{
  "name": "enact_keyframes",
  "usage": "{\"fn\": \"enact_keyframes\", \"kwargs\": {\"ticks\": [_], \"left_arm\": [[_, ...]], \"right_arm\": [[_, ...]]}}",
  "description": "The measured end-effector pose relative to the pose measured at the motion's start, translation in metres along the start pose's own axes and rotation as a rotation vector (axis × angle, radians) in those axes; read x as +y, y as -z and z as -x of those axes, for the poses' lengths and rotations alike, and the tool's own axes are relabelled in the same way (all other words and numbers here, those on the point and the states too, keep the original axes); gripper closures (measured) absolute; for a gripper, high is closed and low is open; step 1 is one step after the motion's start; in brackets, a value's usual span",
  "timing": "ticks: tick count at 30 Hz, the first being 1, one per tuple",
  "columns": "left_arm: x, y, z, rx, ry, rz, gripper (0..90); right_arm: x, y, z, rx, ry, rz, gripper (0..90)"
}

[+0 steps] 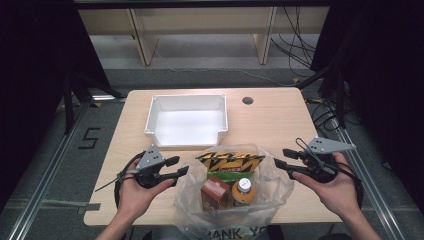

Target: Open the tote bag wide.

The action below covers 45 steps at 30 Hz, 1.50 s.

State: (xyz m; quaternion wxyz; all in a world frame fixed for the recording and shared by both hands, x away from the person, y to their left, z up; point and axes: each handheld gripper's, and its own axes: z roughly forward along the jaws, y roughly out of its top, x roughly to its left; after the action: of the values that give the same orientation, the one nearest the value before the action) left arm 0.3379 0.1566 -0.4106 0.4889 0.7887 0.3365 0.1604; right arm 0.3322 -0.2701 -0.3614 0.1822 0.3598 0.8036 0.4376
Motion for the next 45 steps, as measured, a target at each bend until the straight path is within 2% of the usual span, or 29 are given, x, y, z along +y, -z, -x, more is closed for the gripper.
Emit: {"fn": "enact_keyframes", "kwargs": {"ticks": [1, 3, 4, 5, 6, 8, 9, 10, 11, 12, 13, 14, 16, 19, 20, 24, 25, 27, 29, 30, 33, 34, 37, 38, 39, 40, 43, 44, 45], "left_arm": [[-0.001, -0.003, -0.001, -0.006, 0.000, -0.011, 51.4], [-0.005, -0.010, -0.004, -0.025, 0.010, -0.039, 51.9], [-0.009, -0.017, -0.005, -0.041, 0.020, -0.066, 54.1], [-0.009, -0.017, -0.005, -0.041, 0.020, -0.066, 56.4], [-0.014, -0.025, -0.007, -0.071, 0.038, -0.082, 59.4], [-0.018, -0.032, -0.008, -0.079, 0.037, -0.109, 66.7], [-0.020, -0.034, -0.009, -0.078, 0.039, -0.120, 70.2], [-0.021, -0.037, -0.009, -0.080, 0.044, -0.136, 72.8], [-0.021, -0.037, -0.009, -0.080, 0.044, -0.136, 75.4], [-0.023, -0.039, -0.010, -0.079, 0.040, -0.153, 75.4], [-0.024, -0.042, -0.011, -0.085, 0.036, -0.172, 79.1], [-0.027, -0.047, -0.013, -0.077, 0.037, -0.204, 84.5], [-0.027, -0.049, -0.015, -0.083, 0.016, -0.220, 87.2], [-0.030, -0.054, -0.017, -0.080, 0.037, -0.239, 88.7], [-0.031, -0.056, -0.017, -0.076, 0.043, -0.228, 89.3], [-0.036, -0.059, -0.020, -0.045, 0.032, -0.257, 89.4], [-0.036, -0.060, -0.020, -0.037, 0.035, -0.262, 89.4], [-0.038, -0.062, -0.020, -0.025, 0.045, -0.261, 89.4], [-0.039, -0.063, -0.020, -0.023, 0.030, -0.262, 89.4], [-0.039, -0.064, -0.019, -0.017, 0.036, -0.264, 89.4], [-0.040, -0.064, -0.019, -0.012, 0.037, -0.261, 88.9], [-0.040, -0.064, -0.018, -0.006, 0.030, -0.262, 88.6], [-0.040, -0.064, -0.018, -0.004, 0.028, -0.267, 85.8], [-0.040, -0.062, -0.014, -0.002, 0.050, -0.228, 83.8], [-0.040, -0.062, -0.014, -0.002, 0.050, -0.228, 81.1], [-0.037, -0.056, -0.014, 0.005, 0.036, -0.222, 78.7], [-0.035, -0.050, -0.013, 0.016, 0.037, -0.197, 73.2], [-0.032, -0.041, -0.013, 0.034, 0.044, -0.170, 64.3], [-0.032, -0.041, -0.013, 0.034, 0.044, -0.170, 59.0]], "right_arm": [[-0.001, -0.005, 0.005, 0.008, 0.023, -0.018, 55.4], [-0.005, -0.014, 0.006, 0.016, -0.012, -0.053, 66.4], [-0.007, -0.019, 0.010, 0.019, 0.028, -0.067, 71.7], [-0.007, -0.019, 0.010, 0.019, 0.028, -0.067, 71.7], [-0.012, -0.027, 0.010, 0.028, 0.017, -0.124, 79.0], [-0.018, -0.035, 0.012, 0.021, 0.001, -0.160, 83.9], [-0.020, -0.040, 0.013, 0.019, -0.002, -0.151, 86.3], [-0.022, -0.043, 0.009, 0.020, -0.058, -0.151, 87.3], [-0.022, -0.043, 0.009, 0.020, -0.058, -0.151, 87.3], [-0.025, -0.045, 0.015, 0.013, 0.012, -0.178, 88.6], [-0.026, -0.047, 0.016, 0.018, 0.003, -0.191, 89.6], [-0.029, -0.052, 0.018, -0.003, 0.027, -0.198, 90.0], [-0.032, -0.056, 0.017, -0.015, -0.002, -0.219, 90.0], [-0.036, -0.060, 0.020, -0.021, 0.027, -0.235, 90.0], [-0.039, -0.066, 0.020, -0.028, 0.005, -0.253, 90.0], [-0.045, -0.072, 0.022, -0.030, 0.014, -0.271, 90.0], [-0.048, -0.075, 0.023, -0.038, -0.022, -0.280, 90.0], [-0.051, -0.078, 0.025, -0.042, 0.007, -0.275, 90.0], [-0.053, -0.080, 0.025, -0.040, -0.040, -0.293, 90.0], [-0.054, -0.082, 0.029, -0.054, -0.002, -0.295, 90.0], [-0.057, -0.083, 0.032, -0.047, 0.011, -0.301, 90.0], [-0.058, -0.083, 0.030, -0.044, -0.045, -0.331, 90.0], [-0.059, -0.082, 0.032, -0.042, -0.033, -0.330, 87.9], [-0.059, -0.081, 0.031, -0.043, -0.043, -0.339, 84.9], [-0.059, -0.081, 0.031, -0.043, -0.043, -0.339, 84.9], [-0.059, -0.078, 0.032, -0.043, -0.037, -0.273, 77.8], [-0.054, -0.067, 0.032, -0.041, -0.030, -0.265, 69.4], [-0.049, -0.056, 0.031, -0.035, -0.022, -0.220, 61.7], [-0.049, -0.056, 0.031, -0.035, -0.022, -0.220, 61.7]]}}
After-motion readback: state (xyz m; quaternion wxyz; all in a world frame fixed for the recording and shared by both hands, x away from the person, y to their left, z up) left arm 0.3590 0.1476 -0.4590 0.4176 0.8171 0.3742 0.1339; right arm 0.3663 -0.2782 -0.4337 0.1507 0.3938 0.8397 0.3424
